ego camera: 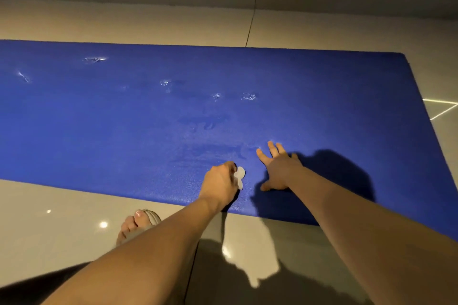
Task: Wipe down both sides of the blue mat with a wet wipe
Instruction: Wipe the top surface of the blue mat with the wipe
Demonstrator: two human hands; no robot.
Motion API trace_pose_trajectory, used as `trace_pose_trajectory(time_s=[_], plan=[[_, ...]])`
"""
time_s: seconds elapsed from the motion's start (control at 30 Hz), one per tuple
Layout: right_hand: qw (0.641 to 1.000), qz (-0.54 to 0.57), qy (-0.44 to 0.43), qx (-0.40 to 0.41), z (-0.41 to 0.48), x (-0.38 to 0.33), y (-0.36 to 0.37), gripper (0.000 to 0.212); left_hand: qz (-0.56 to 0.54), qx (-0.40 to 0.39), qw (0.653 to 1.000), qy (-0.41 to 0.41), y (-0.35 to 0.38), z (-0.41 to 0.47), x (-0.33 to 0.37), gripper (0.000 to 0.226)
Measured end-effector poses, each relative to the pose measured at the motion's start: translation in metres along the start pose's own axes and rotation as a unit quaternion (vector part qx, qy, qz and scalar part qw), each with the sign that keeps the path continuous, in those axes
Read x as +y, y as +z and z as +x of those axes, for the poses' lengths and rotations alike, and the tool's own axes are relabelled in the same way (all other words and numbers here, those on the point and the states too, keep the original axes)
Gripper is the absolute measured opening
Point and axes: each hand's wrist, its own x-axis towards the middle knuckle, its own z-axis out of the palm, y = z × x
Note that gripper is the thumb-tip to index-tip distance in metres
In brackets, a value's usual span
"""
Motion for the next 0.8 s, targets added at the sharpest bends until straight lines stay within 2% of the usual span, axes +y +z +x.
trace_pose_trajectory(time_s=[0.1,0.2,0.23,0.3,0.4,0.53,0.6,0.73,0.8], plan=[[0.997,0.018,-0.029,0.066,-0.001,0.013,0.011,0.112,-0.001,0.04,0.999,0.012,-0.001,0.0,0.001,0.009],[0.989,0.038,-0.039,0.139,0.004,0.028,-0.001,0.094,-0.033,0.122,0.99,-0.059,-0.012,0.012,-0.014,0.001],[0.989,0.047,-0.025,0.139,0.008,0.035,-0.01,0.096,-0.037,0.153,0.983,-0.094,-0.017,0.019,-0.024,0.007],[0.993,0.056,0.014,0.099,0.015,0.051,-0.028,0.111,-0.033,0.202,0.966,-0.158,-0.028,0.029,-0.045,0.016],[0.997,0.046,0.036,0.05,0.029,0.066,-0.042,0.129,-0.043,0.226,0.955,-0.188,-0.026,0.031,-0.053,0.019],[0.999,0.031,0.036,0.013,0.045,0.065,-0.04,0.133,-0.08,0.203,0.97,-0.108,0.014,0.014,-0.006,0.009],[0.999,0.02,0.045,-0.005,0.049,0.06,-0.041,0.134,-0.085,0.166,0.982,-0.034,0.036,0.008,0.025,0.02],[0.998,0.002,0.057,-0.018,0.051,0.055,-0.045,0.135,0.022,0.121,0.988,0.092,0.034,0.015,0.038,0.026],[0.998,-0.007,0.053,-0.025,0.05,0.054,-0.045,0.134,0.061,0.131,0.986,0.08,0.016,0.025,0.013,0.026]])
